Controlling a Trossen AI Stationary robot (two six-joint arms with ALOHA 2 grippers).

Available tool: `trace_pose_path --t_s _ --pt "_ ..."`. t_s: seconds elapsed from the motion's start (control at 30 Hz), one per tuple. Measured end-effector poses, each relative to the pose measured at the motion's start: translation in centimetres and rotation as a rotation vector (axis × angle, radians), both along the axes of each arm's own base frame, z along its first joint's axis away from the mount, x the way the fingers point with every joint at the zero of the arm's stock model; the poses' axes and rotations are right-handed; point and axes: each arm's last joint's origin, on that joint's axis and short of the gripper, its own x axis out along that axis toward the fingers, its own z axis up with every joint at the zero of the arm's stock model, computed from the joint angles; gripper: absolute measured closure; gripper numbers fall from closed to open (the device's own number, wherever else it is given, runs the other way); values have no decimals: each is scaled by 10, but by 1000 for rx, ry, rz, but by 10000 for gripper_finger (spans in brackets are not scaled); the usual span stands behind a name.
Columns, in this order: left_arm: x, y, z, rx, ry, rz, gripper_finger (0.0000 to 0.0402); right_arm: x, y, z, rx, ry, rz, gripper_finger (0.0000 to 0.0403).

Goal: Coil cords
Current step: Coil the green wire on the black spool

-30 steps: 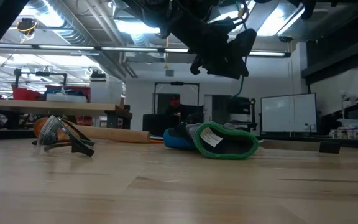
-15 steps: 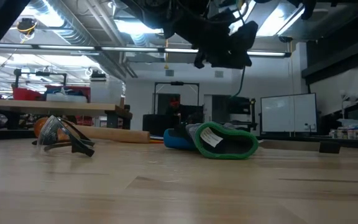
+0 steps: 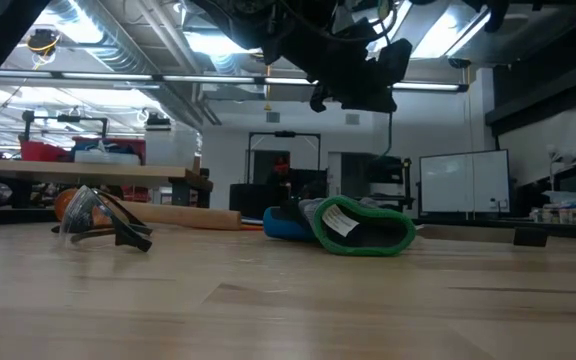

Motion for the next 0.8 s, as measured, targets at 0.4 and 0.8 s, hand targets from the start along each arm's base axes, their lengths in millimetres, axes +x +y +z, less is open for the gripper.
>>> trace_pose_path --t_s 0.4,0.8 --pt "5 1 -13 -141 -46 -22 400 32 -7 -6 4 -8 -13 401" --pt "14 -4 -45 -299 -21 -136 401 48 -13 -12 41 -36 -114 401"
